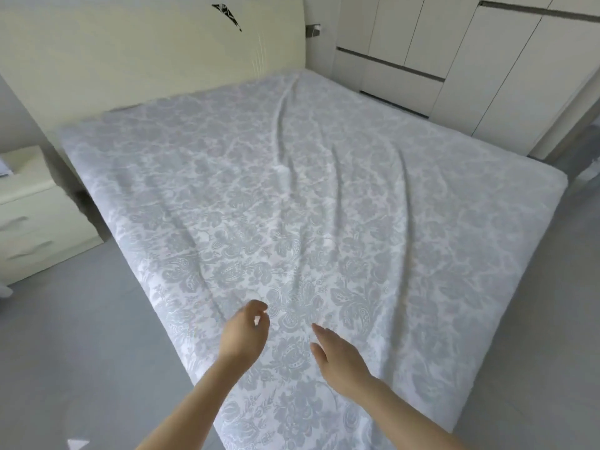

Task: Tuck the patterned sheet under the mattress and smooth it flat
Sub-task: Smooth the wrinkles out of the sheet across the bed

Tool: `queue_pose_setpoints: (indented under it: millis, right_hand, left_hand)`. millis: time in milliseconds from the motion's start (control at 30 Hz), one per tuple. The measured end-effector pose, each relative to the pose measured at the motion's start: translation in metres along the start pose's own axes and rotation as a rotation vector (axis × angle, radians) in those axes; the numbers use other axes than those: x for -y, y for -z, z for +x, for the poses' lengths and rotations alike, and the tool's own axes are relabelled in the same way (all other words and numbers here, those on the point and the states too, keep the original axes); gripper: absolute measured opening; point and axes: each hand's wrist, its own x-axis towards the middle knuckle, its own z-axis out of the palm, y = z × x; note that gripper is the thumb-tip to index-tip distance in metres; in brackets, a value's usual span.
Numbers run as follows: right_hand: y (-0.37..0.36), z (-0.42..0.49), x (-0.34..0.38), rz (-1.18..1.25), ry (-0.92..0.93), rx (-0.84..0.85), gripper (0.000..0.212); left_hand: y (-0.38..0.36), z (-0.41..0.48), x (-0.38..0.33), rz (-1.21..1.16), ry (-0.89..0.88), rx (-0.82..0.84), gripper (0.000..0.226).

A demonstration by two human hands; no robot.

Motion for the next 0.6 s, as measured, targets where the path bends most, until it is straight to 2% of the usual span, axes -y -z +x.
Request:
queue_pose_setpoints:
  millis: [67,100,167,233,333,367,500,567,600]
  right_hand:
    - [-0.006,0.029,-0.030,-0.030,0.029,0.007,0.112]
    - [-0.007,0.046,-0.043,-0.071,0.064,0.009,0.124]
    - [-0.006,0.079,-0.068,-0.139,0.162,0.020,0.136]
    - [0.005,0.107,-0.093,-0.198,0.255,0.034,0.125]
    - [0.015,0.142,-0.135,-0.272,0.298,0.006,0.066]
    - [0.012,0.154,-0.149,-0.298,0.312,0.005,0.054]
    - [-0.028,0.182,-0.205,-0.423,0.534,0.037,0.055]
    - [-0.024,0.182,-0.269,-0.556,0.577,0.096,0.057]
    - [-0.013,0.178,-0.315,-0.590,0.537,0.042,0.056]
  left_hand:
    - [-0.042,0.016,-0.002,0.024,0.014,0.004,0.030]
    - [-0.061,0.025,-0.005,0.038,0.030,-0.008,0.030]
    - [-0.095,0.045,-0.012,0.071,0.068,-0.031,0.031]
    - [-0.129,0.065,-0.019,0.082,0.114,-0.070,0.032]
    - [-0.184,0.094,-0.029,0.097,0.202,-0.131,0.034]
    - [-0.203,0.103,-0.030,0.104,0.236,-0.148,0.035]
    - [-0.276,0.127,-0.016,0.212,0.295,-0.138,0.042]
    - [-0.316,0.125,-0.006,0.373,0.275,-0.046,0.047]
    - [-0.334,0.120,-0.003,0.457,0.282,0.009,0.051]
